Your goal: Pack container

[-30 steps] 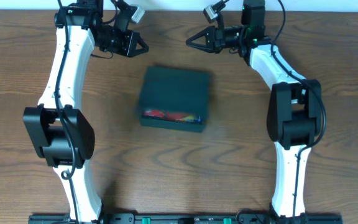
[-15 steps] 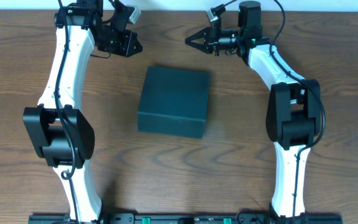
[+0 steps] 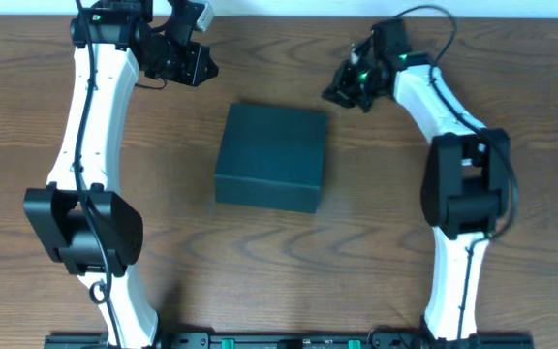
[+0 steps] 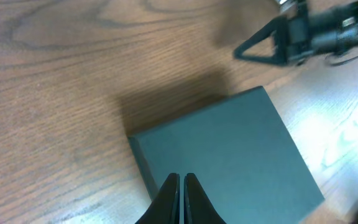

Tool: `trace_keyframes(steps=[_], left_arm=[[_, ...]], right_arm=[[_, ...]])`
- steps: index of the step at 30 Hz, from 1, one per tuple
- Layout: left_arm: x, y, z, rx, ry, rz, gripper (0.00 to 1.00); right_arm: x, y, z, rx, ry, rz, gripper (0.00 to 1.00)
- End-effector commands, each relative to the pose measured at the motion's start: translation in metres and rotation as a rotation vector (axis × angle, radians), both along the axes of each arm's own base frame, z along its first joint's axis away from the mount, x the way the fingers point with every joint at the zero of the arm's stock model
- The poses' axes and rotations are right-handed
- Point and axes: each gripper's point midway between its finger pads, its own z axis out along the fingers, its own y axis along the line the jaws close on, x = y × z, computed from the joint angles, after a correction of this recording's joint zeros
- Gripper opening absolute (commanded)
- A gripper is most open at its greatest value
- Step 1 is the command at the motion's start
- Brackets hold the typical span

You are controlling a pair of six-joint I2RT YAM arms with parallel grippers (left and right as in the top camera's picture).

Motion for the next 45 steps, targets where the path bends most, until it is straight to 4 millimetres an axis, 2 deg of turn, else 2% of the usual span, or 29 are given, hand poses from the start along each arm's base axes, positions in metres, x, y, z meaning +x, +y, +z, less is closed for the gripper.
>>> trace_keyframes(steps=[1,4,7,11,15,18,21,24,26,27,29,34,37,40,45], left_arm=[[-0.009,-0.012,0.018,-0.033,-0.051,-0.089,0.06],[-0.023,-0.030,0.027,-0.077,-0.067,-0.179,0.06],[-0.045,-0.048,0.033,-0.046,-0.108,-0.311,0.06],[-0.070,-0.062,0.036,0.057,-0.158,-0.443,0.05],[-0.088,-0.066,0.034,0.127,-0.190,-0.519,0.06],[-0.098,-0.060,0.018,0.169,-0.207,-0.508,0.06],[-0.109,-0.055,0.002,0.172,-0.215,-0.475,0.06],[-0.126,-0.057,-0.013,0.152,-0.204,-0.460,0.06],[-0.140,-0.068,-0.026,0.114,-0.174,-0.499,0.06],[-0.146,-0.079,-0.029,0.059,-0.161,-0.527,0.06],[-0.152,-0.083,-0.036,0.044,-0.122,-0.542,0.06],[-0.154,-0.085,-0.055,0.035,-0.055,-0.547,0.06],[-0.157,-0.084,-0.073,0.037,-0.005,-0.550,0.06],[-0.158,-0.084,-0.100,0.037,0.052,-0.545,0.06],[-0.151,-0.086,-0.128,0.035,0.128,-0.513,0.06]], right_arm=[[0.001,-0.029,0.094,-0.175,-0.247,0.016,0.02],[-0.027,-0.039,0.139,-0.230,-0.301,0.062,0.02],[-0.059,-0.051,0.168,-0.262,-0.300,0.083,0.02],[-0.098,-0.059,0.191,-0.292,-0.290,0.138,0.01],[-0.132,-0.066,0.199,-0.356,-0.278,0.224,0.01],[-0.163,-0.082,0.199,-0.448,-0.246,0.290,0.02],[-0.185,-0.085,0.196,-0.466,-0.227,0.337,0.01],[-0.212,-0.085,0.176,-0.446,-0.175,0.352,0.02],[-0.234,-0.073,0.157,-0.352,-0.173,0.349,0.02],[-0.242,-0.062,0.151,-0.277,-0.201,0.348,0.02],[-0.250,-0.053,0.143,-0.202,-0.223,0.312,0.02],[-0.277,-0.043,0.118,-0.108,-0.226,0.262,0.02],[-0.298,-0.037,0.107,-0.087,-0.191,0.258,0.02],[-0.311,-0.029,0.108,-0.077,-0.207,0.282,0.01],[-0.322,-0.020,0.111,-0.076,-0.227,0.326,0.02]])
